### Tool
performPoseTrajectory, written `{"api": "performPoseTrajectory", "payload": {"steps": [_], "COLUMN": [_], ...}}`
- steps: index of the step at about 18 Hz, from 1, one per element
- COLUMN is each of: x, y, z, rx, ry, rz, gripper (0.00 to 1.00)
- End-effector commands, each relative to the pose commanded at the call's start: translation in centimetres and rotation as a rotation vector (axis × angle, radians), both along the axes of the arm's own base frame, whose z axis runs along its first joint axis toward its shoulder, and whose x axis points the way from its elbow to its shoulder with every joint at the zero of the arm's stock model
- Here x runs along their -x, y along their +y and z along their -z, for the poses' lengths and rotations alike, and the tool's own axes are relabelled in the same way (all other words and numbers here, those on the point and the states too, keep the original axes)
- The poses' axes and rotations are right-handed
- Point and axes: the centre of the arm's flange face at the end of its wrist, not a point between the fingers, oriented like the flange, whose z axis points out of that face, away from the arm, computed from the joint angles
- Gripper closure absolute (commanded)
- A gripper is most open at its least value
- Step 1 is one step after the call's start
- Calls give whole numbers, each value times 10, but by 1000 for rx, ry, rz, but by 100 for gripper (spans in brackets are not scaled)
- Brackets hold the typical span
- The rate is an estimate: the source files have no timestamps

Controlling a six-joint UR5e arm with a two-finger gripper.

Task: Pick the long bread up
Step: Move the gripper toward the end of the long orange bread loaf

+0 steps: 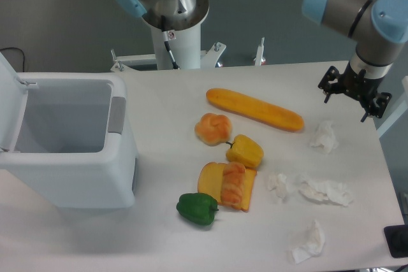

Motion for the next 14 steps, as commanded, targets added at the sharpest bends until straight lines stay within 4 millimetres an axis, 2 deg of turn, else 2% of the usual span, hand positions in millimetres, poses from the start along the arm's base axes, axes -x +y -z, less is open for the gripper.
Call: {"api": "performPoseTrajectory", "payload": {"steps": [5, 7, 9, 11, 14], "x": [0, -2, -2, -5, -21], "y": [1, 0, -6, -13, -14], "z": [7, 19, 41, 50, 71], "rx": [0, -1, -3, 0, 10], "ry": [-2, -4, -12, -22, -65], "rz": [-3, -11, -21, -32, -18], "gripper": [0, 0, 0, 0, 0]}}
